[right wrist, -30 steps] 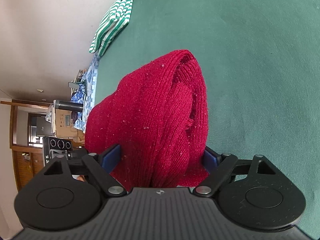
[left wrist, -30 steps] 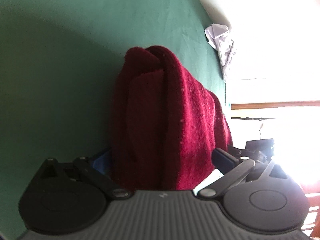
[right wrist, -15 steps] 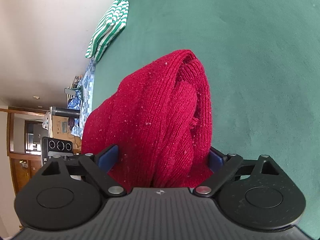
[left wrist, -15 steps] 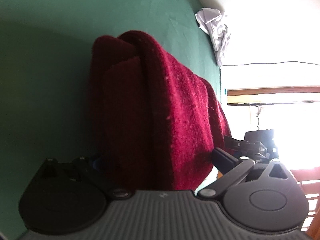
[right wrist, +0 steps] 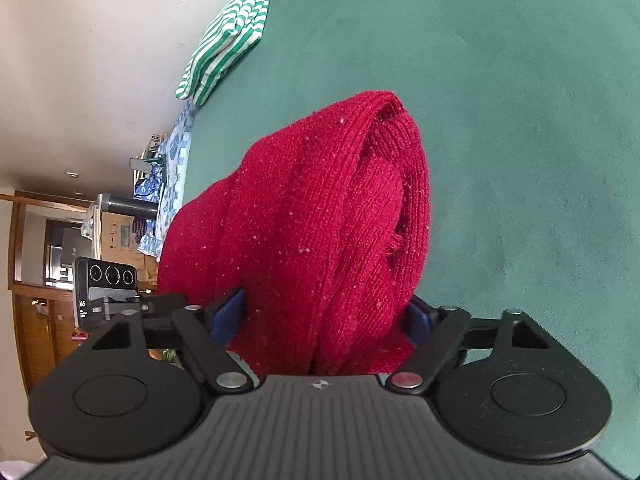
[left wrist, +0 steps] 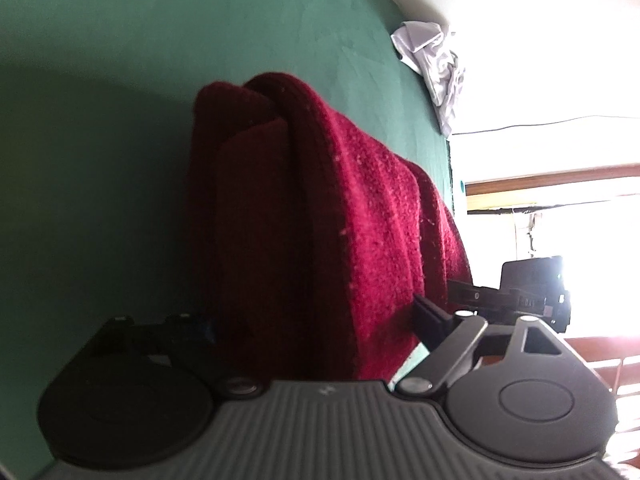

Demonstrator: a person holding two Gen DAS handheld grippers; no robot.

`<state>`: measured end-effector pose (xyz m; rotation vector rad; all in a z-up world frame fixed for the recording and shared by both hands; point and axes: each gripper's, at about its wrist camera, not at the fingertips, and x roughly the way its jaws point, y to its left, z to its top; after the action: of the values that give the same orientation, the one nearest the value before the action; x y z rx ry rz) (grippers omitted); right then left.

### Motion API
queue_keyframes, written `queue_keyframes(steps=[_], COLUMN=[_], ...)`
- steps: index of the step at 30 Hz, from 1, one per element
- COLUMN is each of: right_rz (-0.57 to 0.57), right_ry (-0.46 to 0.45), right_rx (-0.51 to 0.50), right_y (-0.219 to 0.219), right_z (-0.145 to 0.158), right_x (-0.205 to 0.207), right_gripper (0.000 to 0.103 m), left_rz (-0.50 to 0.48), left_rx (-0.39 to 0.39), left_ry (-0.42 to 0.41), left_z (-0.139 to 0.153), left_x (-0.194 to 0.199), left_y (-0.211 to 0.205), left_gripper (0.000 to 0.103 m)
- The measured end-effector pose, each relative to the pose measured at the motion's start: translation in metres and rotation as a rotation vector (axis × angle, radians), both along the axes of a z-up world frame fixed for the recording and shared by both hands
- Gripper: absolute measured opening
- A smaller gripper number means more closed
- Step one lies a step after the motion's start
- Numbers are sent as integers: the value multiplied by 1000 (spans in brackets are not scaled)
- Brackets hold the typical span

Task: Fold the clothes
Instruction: 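Push the folded sweater with both open grippers to square its sides, then close both grippers on the sides of the folded red sweater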

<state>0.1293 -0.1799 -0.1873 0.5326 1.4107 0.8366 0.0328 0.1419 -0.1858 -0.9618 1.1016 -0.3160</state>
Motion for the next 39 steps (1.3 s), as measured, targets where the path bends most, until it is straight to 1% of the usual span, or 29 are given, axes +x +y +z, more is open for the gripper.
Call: queue_keyframes(steps=[3, 6, 7, 10, 11, 12, 13, 15, 19, 20, 21, 23, 24, 28, 31, 34, 36, 39], right_rz=[-1, 7, 12, 28, 28, 18, 5, -16, -64, -82, -83, -44, -55, -135, -159, -156, -152, -158], right_ry=[-7, -28, -38, -68, -79, -86, -92, -117, -229, -261, -281, -248, -219, -110, -61, -79, -68, -42], right_rx=[7, -7, -16, -44, -53, -56, -58, -64, -87, -95, -103, -173, -182, -151, -138, -131, -117, -96], right_y=[0, 1, 1, 2, 3, 2, 1, -2, -13, -16, -14, 1, 3, -5, -12, -15, -16, -19], right_z=[0, 7, 9, 15, 15, 15, 14, 17, 41, 47, 50, 41, 35, 21, 16, 17, 13, 11], right_x=[-2, -4, -7, -16, -20, -23, -25, -28, -26, -26, -24, -18, -15, -9, -11, -12, -10, -8], right_gripper=[73, 68, 66, 66, 67, 69, 74, 76, 77, 78, 81, 83, 85, 88, 90, 92, 99, 98], left_rz=[-2, -33, -50, -107, -116, -120, -120, -110, -79, -74, -71, -60, -53, -32, -33, -56, -62, -68], left_rx=[28, 80, 97, 118, 111, 102, 95, 92, 85, 81, 76, 66, 60, -1, -29, -32, -43, -61], left_ry=[-24, -67, -80, -104, -109, -111, -113, -114, -124, -128, -133, -135, -134, -126, -115, -117, -106, -92], left_z=[3, 10, 11, 7, 5, 4, 3, 2, -1, -2, -2, -3, -3, -8, -9, -8, -9, -9], left_x=[4, 11, 13, 17, 18, 18, 18, 16, 12, 11, 11, 9, 8, 5, 11, 20, 26, 30], left_y=[-3, -3, -3, 1, 2, 4, 5, 5, 4, 4, 2, 2, 3, 9, 11, 11, 12, 15], left_gripper=[78, 72, 72, 71, 71, 71, 71, 75, 83, 84, 87, 88, 89, 91, 95, 97, 98, 101])
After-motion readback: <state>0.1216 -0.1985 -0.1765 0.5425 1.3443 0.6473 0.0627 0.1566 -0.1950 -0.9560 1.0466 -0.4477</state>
